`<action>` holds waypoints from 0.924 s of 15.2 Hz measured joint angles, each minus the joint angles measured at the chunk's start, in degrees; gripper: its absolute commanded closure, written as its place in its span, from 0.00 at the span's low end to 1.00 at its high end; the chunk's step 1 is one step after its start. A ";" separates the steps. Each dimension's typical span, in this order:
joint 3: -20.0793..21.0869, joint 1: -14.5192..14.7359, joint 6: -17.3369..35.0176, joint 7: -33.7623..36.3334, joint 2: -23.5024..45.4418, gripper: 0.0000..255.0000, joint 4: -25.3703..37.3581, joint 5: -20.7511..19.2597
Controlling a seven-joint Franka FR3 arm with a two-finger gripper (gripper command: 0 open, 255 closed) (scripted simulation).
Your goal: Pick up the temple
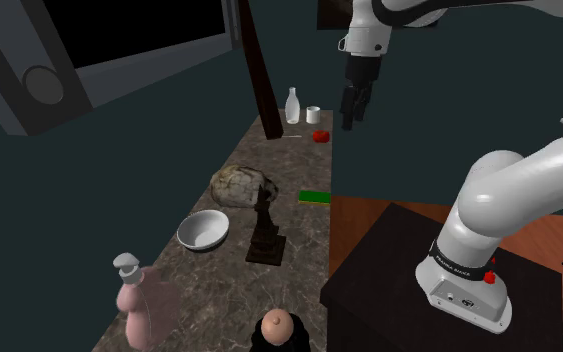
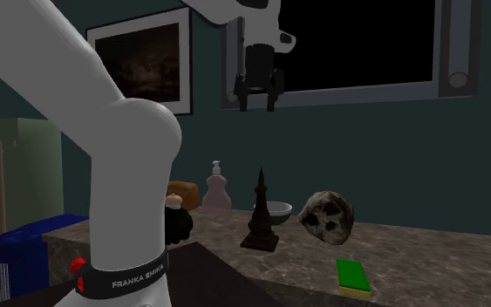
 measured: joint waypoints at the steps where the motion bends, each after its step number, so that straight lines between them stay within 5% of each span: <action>1: 0.00 0.00 0.00 0.00 0.00 0.00 0.00 0.00; 5: 1.47 0.62 7.98 1.29 -0.07 0.00 -5.29 2.09; 14: 7.50 3.79 34.95 5.14 7.51 0.00 -15.64 9.33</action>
